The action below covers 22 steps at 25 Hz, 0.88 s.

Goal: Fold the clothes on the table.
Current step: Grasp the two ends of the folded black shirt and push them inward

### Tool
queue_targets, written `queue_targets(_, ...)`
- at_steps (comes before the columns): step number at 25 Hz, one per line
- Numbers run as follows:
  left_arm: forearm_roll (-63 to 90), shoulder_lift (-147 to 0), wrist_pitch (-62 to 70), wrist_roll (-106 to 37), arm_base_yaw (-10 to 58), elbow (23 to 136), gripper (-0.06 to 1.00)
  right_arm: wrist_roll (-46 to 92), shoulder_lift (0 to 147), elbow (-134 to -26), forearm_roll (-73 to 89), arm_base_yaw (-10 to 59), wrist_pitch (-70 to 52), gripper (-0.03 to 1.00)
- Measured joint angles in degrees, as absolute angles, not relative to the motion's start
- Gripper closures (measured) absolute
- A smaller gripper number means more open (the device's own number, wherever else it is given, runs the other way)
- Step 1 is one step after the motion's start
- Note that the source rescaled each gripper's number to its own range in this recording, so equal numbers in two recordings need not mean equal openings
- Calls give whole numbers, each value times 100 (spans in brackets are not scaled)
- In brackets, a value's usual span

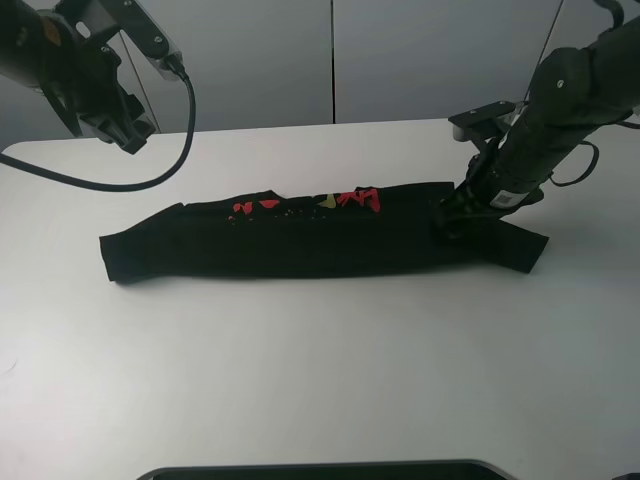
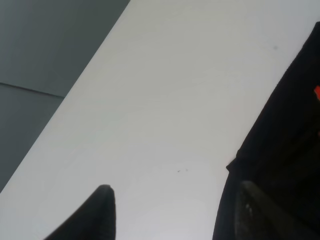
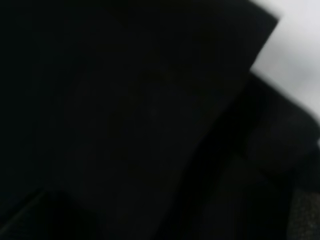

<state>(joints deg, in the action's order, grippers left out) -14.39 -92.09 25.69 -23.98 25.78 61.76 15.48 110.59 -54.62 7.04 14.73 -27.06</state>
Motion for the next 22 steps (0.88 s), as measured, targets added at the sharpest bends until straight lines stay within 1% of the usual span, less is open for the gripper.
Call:
queue_targets(9,-1426,-9209,2582,-2398,2578,6176,27,1531,11552,-5557,870,1485,-2430,-3)
queue_targets(10,-1426,-9209,2582,-2398,2578,6176,27,1618,11568,-5569,959,1485,-2394,3)
queue_targets(11,-1426,-9209,2582,-2398,2578,6176,27,1711,11582,-5581,1046,1472,-2338,13)
queue_targets(12,-1426,-9209,2571,-2398,2578,6176,27,1767,11607,-5581,1159,1460,-2246,27)
queue_targets(13,-1426,-9209,2571,-2398,2578,6176,27,1794,11621,-5593,1273,1450,-2178,46)
queue_targets(14,-1426,-9209,2571,-2398,2578,6176,27,1831,11632,-5593,1382,1450,-2146,69)
queue_targets(15,-1426,-9209,2571,-2398,2578,6176,27,1902,11641,-5593,1525,1450,-2158,85)
queue_targets(16,-1426,-9209,2571,-2398,2578,6176,27,1959,11641,-5593,1585,1450,-2172,89)
queue_targets(22,-1423,-9209,2558,-2398,2578,6176,27,1935,11616,-5617,1304,1462,-2231,88)
